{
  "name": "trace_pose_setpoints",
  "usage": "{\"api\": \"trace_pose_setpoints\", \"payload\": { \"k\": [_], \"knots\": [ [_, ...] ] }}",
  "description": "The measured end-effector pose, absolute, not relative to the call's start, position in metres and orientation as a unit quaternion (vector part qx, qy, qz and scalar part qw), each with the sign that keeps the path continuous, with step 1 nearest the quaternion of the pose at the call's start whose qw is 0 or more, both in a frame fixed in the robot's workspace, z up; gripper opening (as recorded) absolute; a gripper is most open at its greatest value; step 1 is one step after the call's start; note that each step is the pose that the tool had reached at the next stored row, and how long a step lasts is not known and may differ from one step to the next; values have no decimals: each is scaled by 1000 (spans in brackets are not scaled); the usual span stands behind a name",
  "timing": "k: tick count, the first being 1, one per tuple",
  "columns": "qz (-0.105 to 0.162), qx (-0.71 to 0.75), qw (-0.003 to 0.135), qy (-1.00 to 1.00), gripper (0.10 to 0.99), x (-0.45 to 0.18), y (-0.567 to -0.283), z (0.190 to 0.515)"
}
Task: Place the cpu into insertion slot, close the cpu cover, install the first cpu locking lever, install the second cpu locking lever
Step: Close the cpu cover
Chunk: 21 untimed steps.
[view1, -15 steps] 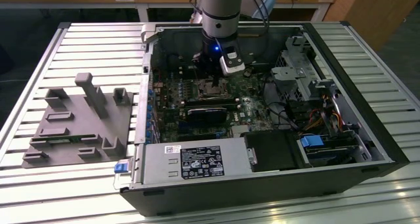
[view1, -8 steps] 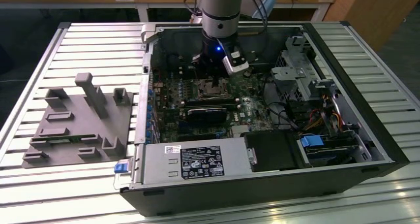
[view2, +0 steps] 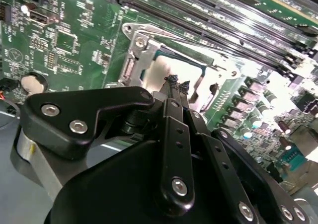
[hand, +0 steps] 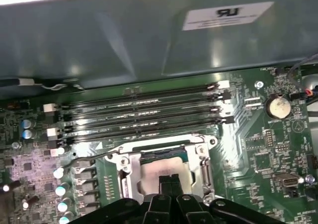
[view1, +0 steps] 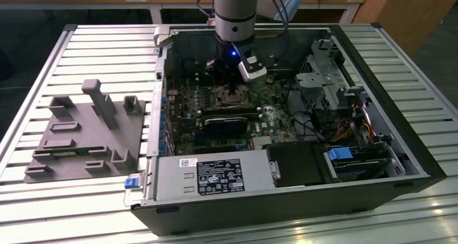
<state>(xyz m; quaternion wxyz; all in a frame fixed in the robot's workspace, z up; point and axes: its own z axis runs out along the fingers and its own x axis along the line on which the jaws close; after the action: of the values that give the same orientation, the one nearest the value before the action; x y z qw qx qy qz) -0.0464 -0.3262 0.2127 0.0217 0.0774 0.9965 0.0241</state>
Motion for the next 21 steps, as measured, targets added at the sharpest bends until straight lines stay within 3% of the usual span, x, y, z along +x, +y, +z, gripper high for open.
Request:
{"api": "trace_pose_setpoints", "payload": {
  "k": [21],
  "knots": [
    [25, 79, 28, 996, 106, -67, -326, 211]
  ]
}}
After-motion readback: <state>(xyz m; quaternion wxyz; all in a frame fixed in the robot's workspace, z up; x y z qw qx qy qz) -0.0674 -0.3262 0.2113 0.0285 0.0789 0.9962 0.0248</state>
